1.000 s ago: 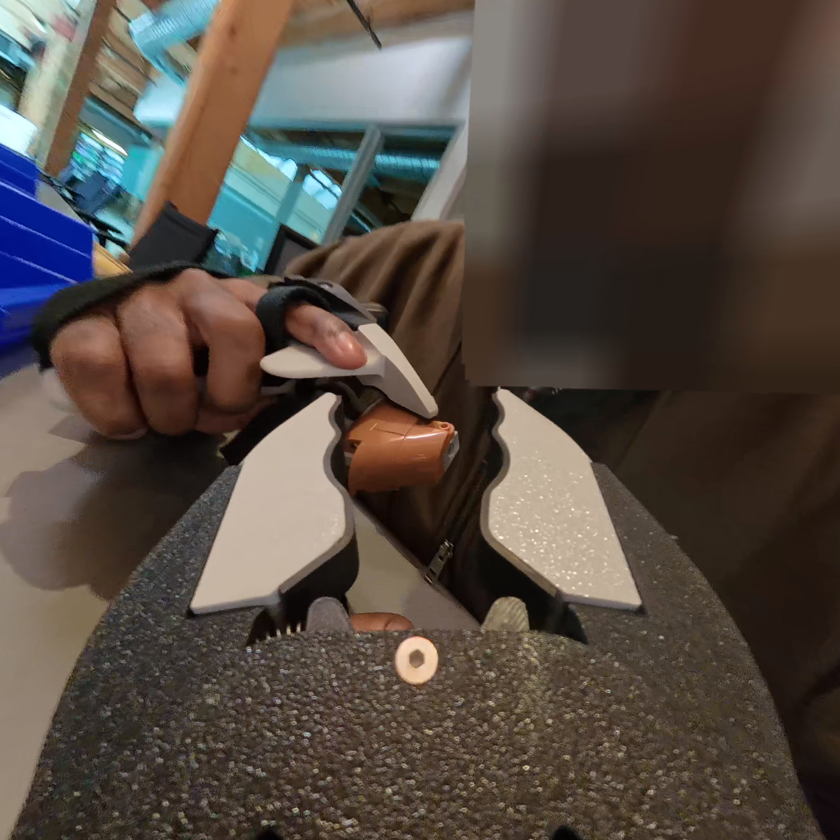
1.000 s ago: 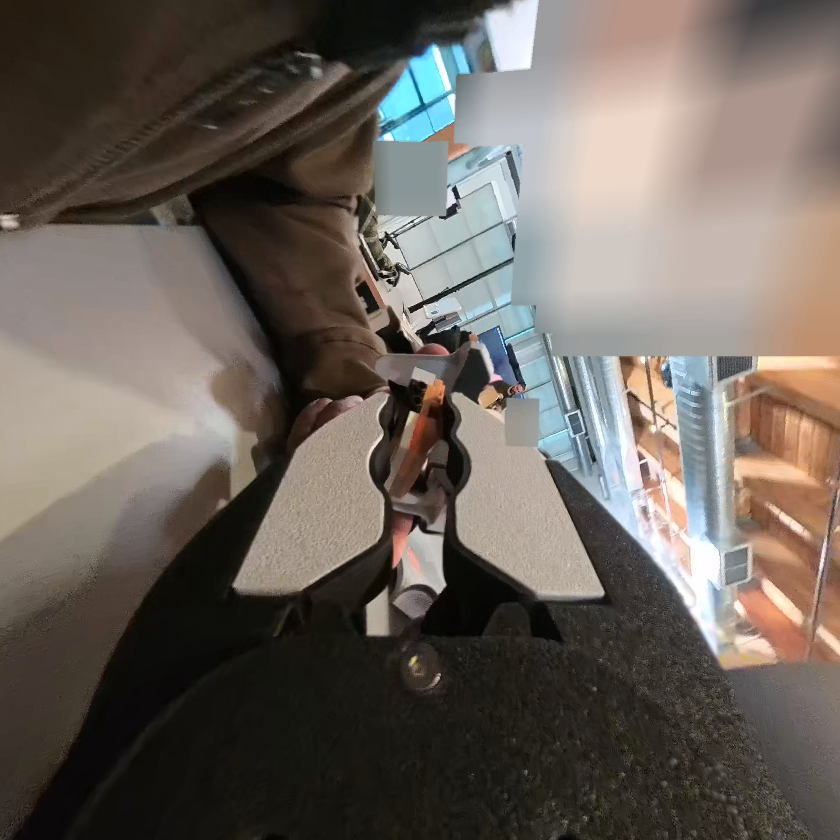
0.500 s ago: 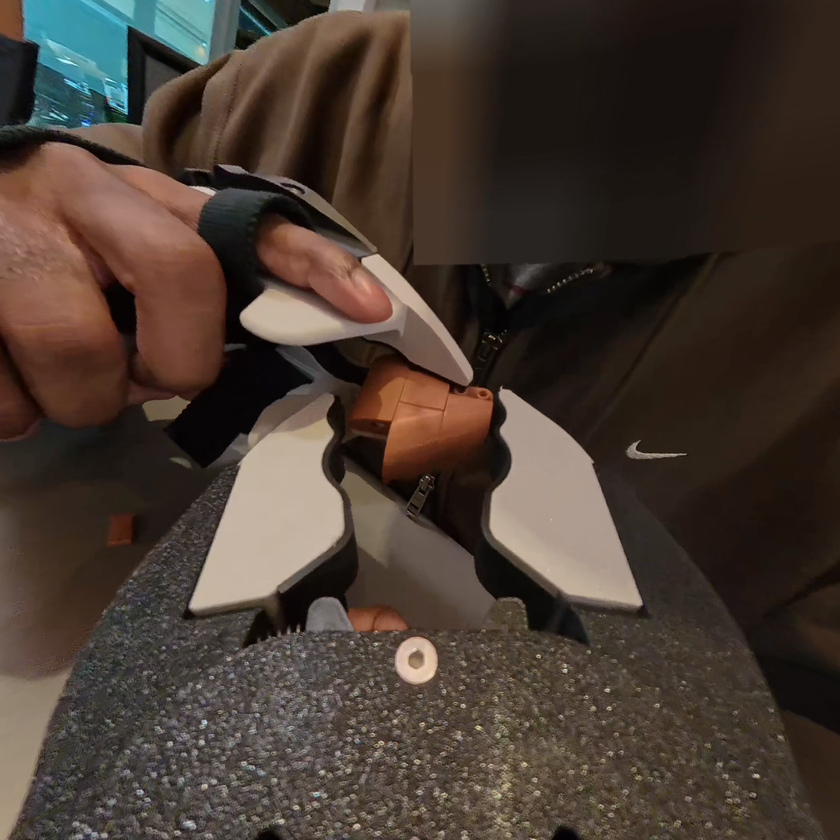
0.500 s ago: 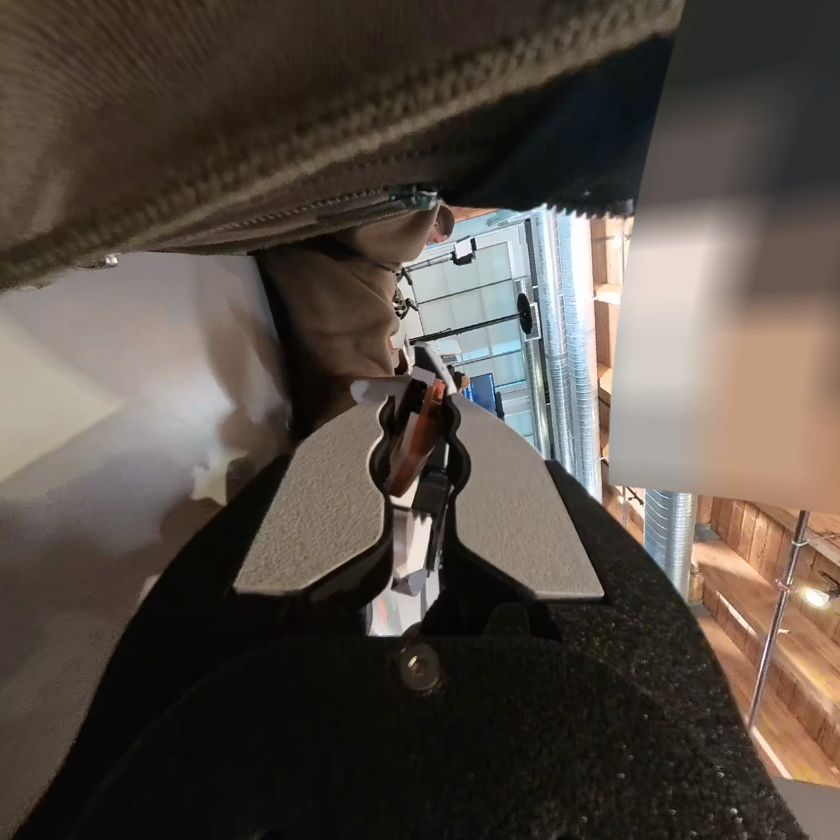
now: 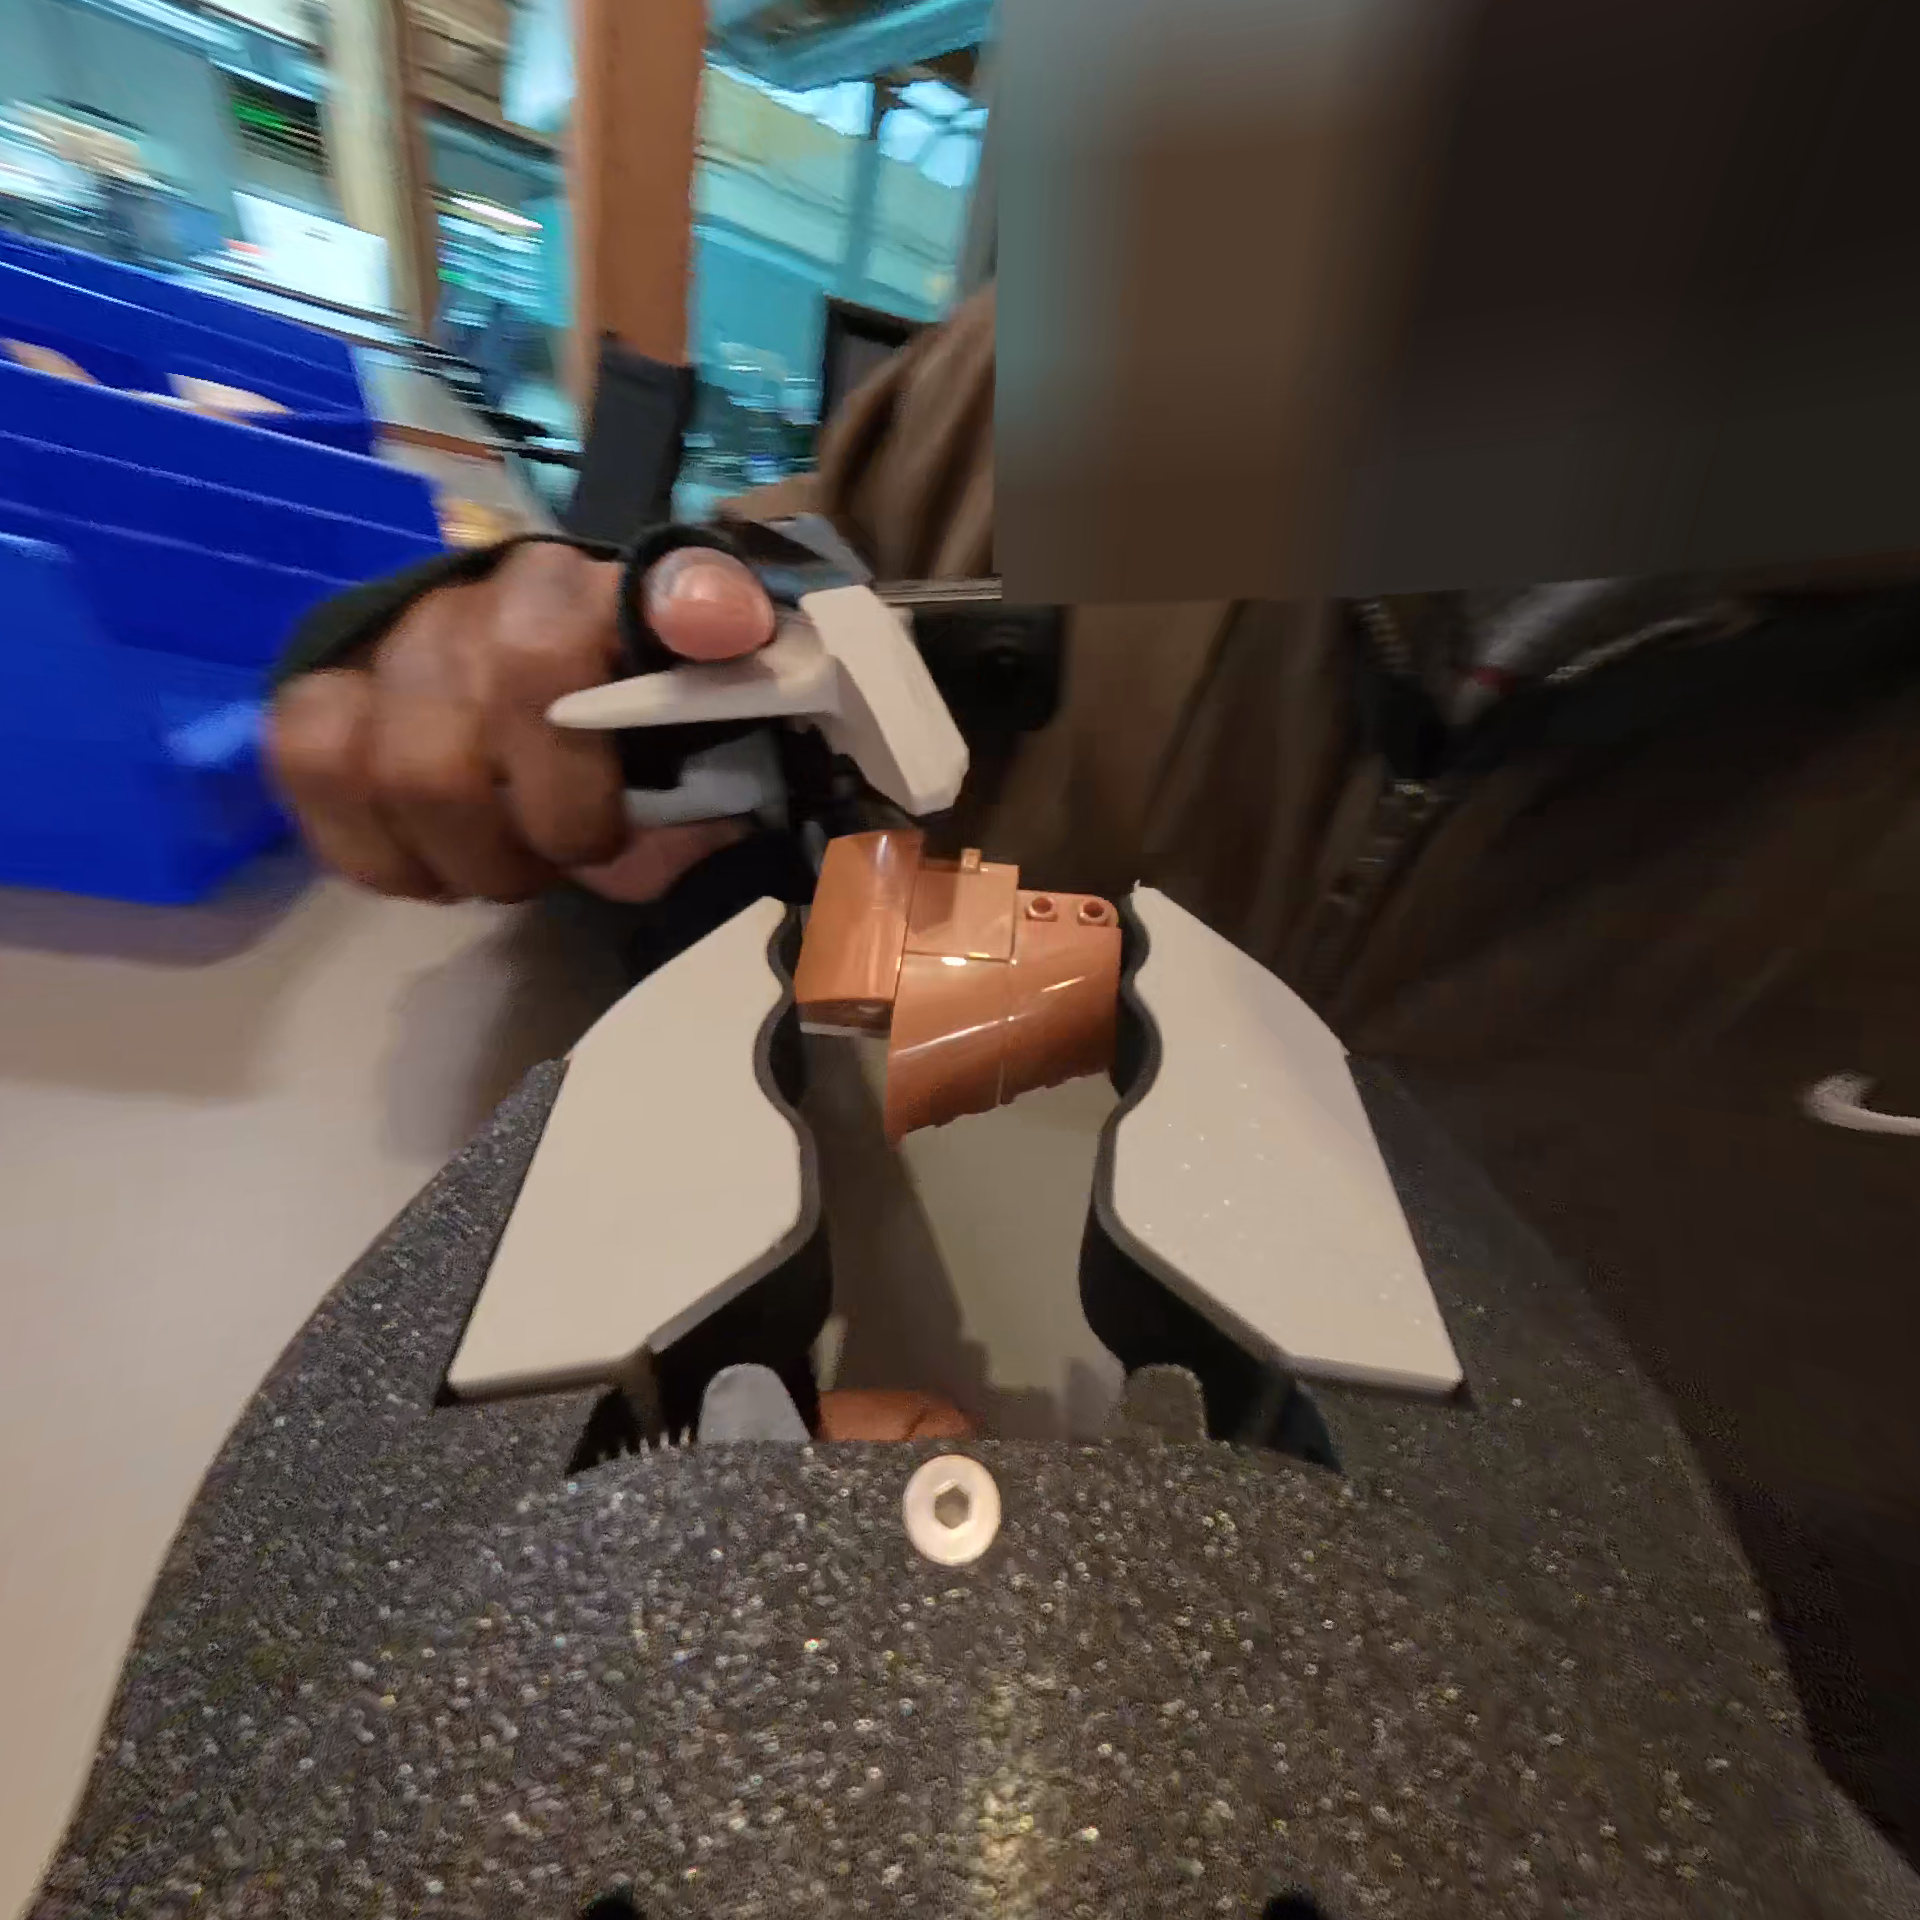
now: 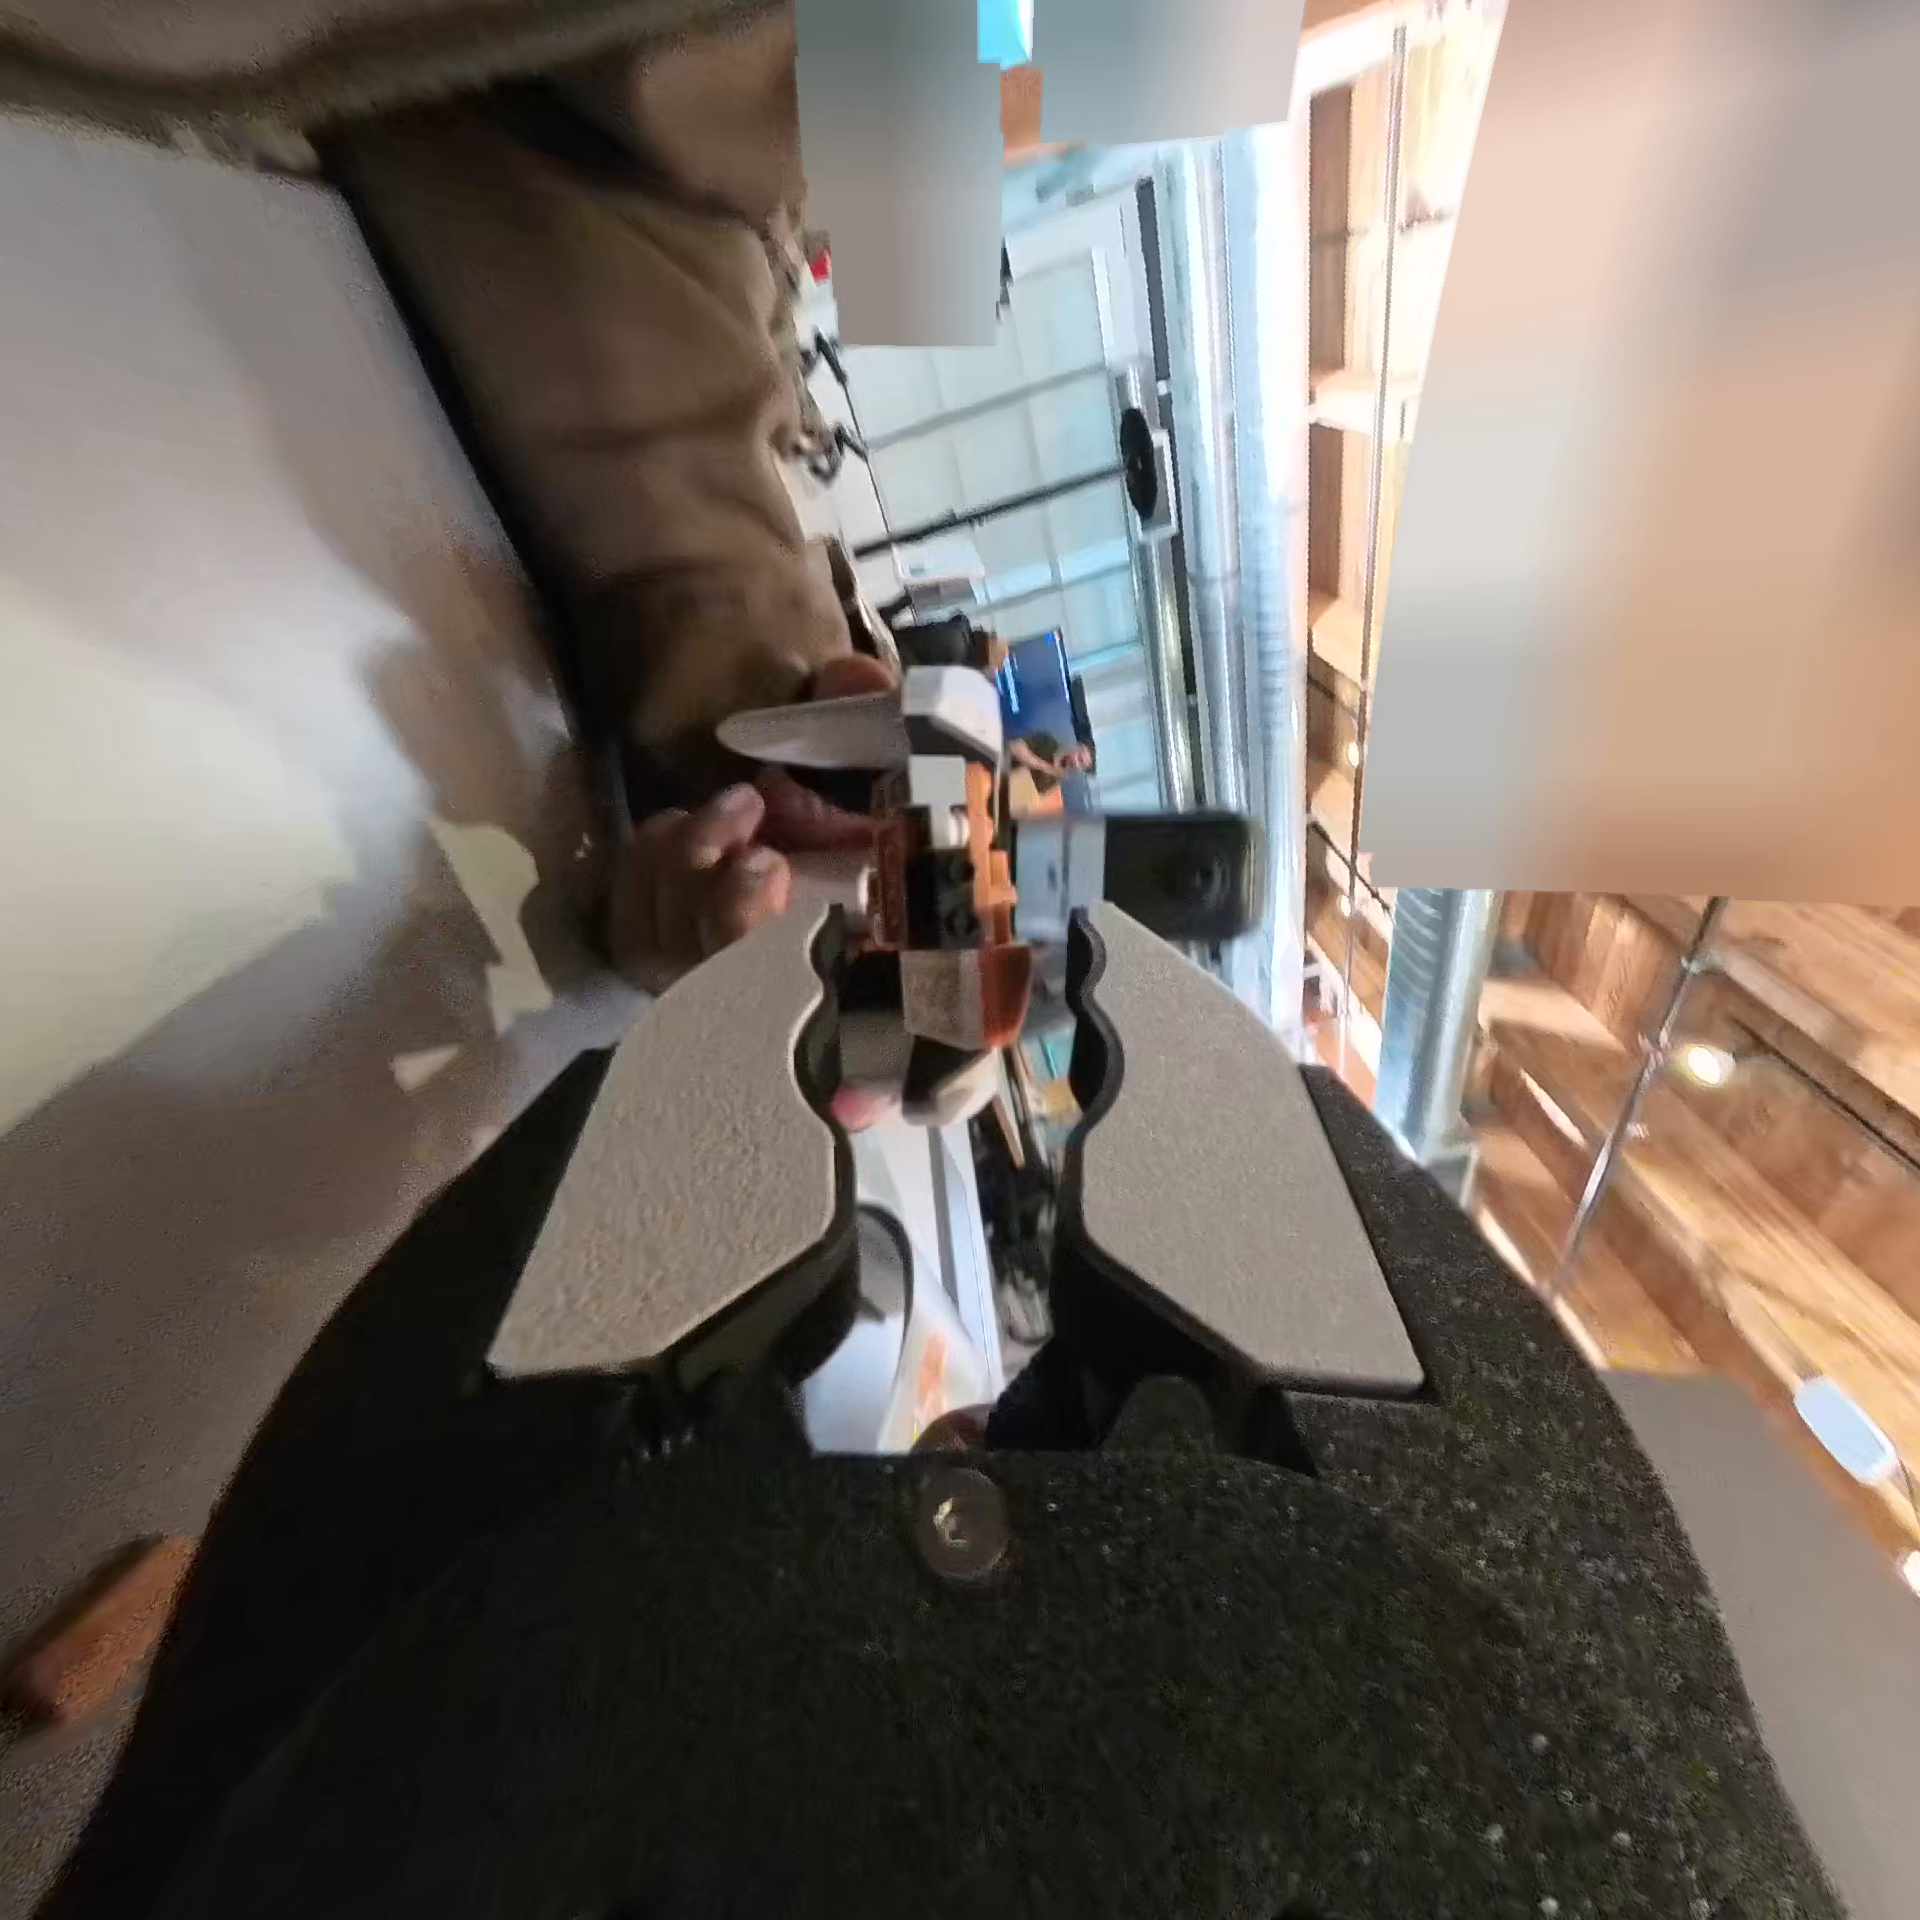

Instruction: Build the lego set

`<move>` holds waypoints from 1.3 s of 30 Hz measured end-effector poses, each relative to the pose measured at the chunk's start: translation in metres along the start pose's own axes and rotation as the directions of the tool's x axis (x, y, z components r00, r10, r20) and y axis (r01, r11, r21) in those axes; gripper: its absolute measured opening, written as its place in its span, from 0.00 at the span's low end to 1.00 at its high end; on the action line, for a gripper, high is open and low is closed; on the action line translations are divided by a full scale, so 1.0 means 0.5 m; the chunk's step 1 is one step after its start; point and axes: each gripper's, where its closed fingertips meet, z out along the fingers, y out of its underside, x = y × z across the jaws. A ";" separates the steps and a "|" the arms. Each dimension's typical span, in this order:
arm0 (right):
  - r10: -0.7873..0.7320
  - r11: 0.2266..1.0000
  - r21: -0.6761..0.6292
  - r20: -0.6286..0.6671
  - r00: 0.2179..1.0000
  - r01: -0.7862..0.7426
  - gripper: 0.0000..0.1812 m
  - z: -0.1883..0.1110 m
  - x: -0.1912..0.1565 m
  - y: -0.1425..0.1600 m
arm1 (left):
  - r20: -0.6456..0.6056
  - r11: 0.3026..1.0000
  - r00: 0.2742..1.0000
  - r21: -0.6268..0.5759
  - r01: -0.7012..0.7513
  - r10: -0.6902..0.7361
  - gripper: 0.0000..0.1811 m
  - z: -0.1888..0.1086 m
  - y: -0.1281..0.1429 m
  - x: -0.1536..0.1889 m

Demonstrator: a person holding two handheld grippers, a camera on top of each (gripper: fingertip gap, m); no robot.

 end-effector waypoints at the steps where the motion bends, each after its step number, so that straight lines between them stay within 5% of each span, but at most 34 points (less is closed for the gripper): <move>1: 0.016 0.999 -0.038 -0.015 1.000 -0.016 0.23 -0.002 0.005 0.017 | 0.100 0.999 0.994 -0.014 -0.046 0.047 0.32 -0.008 -0.002 -0.023; 6: 0.205 0.950 -0.223 -0.089 0.975 -0.220 0.23 -0.013 0.033 0.098 | 0.480 0.956 0.826 -0.160 -0.247 0.294 0.32 -0.060 -0.018 -0.118; 10: 0.526 0.788 -0.317 -0.099 0.845 -0.528 0.19 -0.028 0.025 0.153 | 0.616 0.911 0.672 -0.262 -0.319 0.412 0.32 -0.091 -0.021 -0.159; 12: 0.732 0.614 -0.339 -0.092 0.675 -0.712 0.17 -0.032 0.012 0.170 | 0.630 0.879 0.613 -0.325 -0.350 0.477 0.32 -0.095 -0.018 -0.167; 15: 0.951 0.269 -0.342 -0.054 0.305 -0.900 0.17 -0.032 -0.004 0.170 | 0.632 0.848 0.566 -0.378 -0.371 0.529 0.32 -0.096 -0.010 -0.176; 18: 0.998 -0.060 -0.311 -0.035 -0.051 -0.949 0.19 -0.029 -0.004 0.170 | 0.634 0.830 0.536 -0.405 -0.385 0.558 0.32 -0.097 -0.003 -0.183; 21: 0.969 -0.245 -0.291 -0.029 -0.247 -0.925 0.21 -0.024 -0.006 0.172 | 0.625 0.816 0.526 -0.421 -0.395 0.577 0.32 -0.092 0.003 -0.185; 29: 0.921 -0.380 -0.295 -0.034 -0.388 -0.876 0.20 -0.004 -0.019 0.161 | 0.573 0.734 0.458 -0.527 -0.429 0.679 0.32 -0.079 0.019 -0.188; 33: 0.891 -0.438 -0.269 -0.006 -0.453 -0.858 0.10 -0.003 -0.014 0.165 | 0.551 0.701 0.434 -0.566 -0.434 0.713 0.31 -0.073 0.026 -0.189; 39: 0.843 -0.497 -0.246 0.090 -0.530 -0.832 0.09 -0.003 0.003 0.152 | 0.566 0.772 0.526 -0.428 -0.471 0.634 0.32 -0.066 0.010 -0.166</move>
